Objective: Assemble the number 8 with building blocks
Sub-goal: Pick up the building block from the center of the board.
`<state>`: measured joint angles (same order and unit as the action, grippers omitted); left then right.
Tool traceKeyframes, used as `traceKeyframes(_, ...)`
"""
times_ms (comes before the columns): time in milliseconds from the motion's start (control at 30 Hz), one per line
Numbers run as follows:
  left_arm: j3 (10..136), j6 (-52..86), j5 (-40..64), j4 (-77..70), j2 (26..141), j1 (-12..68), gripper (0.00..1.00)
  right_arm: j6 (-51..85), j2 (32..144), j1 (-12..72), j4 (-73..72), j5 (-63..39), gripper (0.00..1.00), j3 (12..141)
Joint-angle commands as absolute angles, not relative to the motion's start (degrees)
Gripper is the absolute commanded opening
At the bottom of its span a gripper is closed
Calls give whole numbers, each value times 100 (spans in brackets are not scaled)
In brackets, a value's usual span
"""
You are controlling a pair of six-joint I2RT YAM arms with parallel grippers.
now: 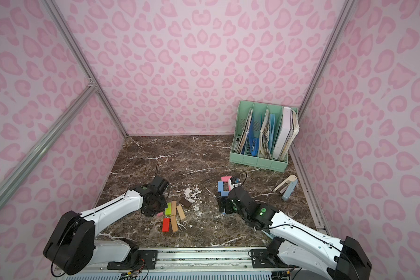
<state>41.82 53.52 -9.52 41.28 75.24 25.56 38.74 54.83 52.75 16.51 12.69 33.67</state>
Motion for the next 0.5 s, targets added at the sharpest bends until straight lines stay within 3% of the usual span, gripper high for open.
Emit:
traceKeyframes(0,4565,5043,-1270,4654,7244,2549,19,3794,5435,5260,1566,1300,94,3346)
traceKeyframes(233,5803,3896,-988,4923,7213,2629,19,3628,5367,5086,1573,1274,94,3412)
traceKeyframes(467,7083,3204,-609,4955,8540,2944,20,3537,5344,4945,1700,1283,94,3571)
